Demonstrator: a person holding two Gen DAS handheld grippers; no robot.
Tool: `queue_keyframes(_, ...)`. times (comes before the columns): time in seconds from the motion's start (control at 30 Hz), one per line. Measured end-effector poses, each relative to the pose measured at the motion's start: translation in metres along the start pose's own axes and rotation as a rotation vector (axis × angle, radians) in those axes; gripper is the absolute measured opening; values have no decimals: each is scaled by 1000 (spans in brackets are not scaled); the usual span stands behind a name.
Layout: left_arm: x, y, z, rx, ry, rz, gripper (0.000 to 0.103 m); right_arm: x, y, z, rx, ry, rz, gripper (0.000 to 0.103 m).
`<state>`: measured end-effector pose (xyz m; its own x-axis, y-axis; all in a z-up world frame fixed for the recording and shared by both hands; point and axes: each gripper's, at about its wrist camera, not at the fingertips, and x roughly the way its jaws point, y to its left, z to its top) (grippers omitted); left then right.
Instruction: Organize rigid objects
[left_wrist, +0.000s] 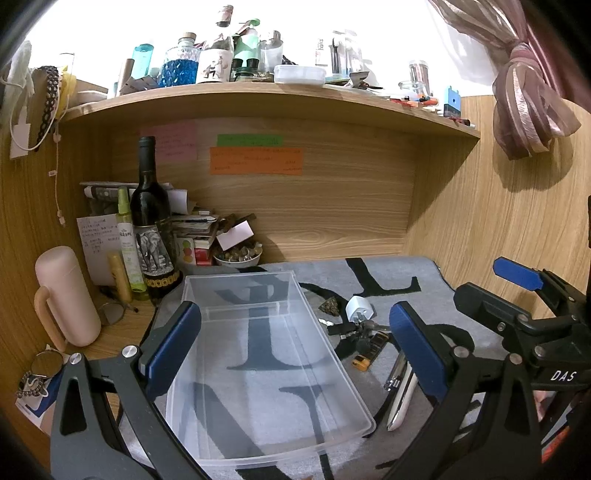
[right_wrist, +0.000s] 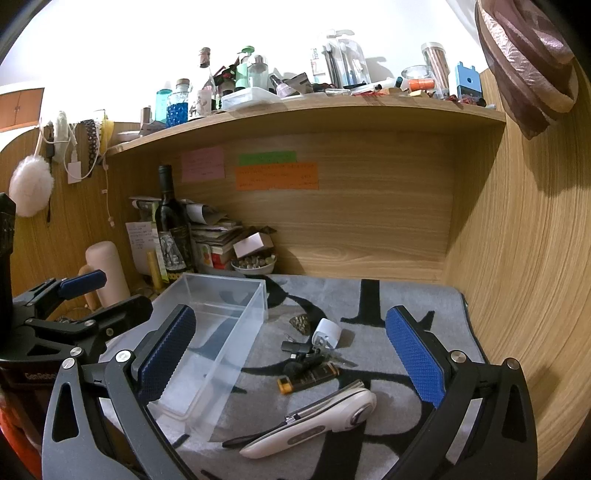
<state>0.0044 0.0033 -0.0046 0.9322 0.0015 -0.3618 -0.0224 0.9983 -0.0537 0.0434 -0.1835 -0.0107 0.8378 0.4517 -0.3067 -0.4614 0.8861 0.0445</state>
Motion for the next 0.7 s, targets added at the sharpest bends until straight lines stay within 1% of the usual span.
queue_keyframes(0.4, 2, 1, 0, 0, 2, -5, 103, 1, -1, 1, -1, 1, 0, 103)
queue_keyframes(0.7, 5, 0, -1, 2, 19, -27, 103, 2, -1, 1, 2, 8, 5, 103)
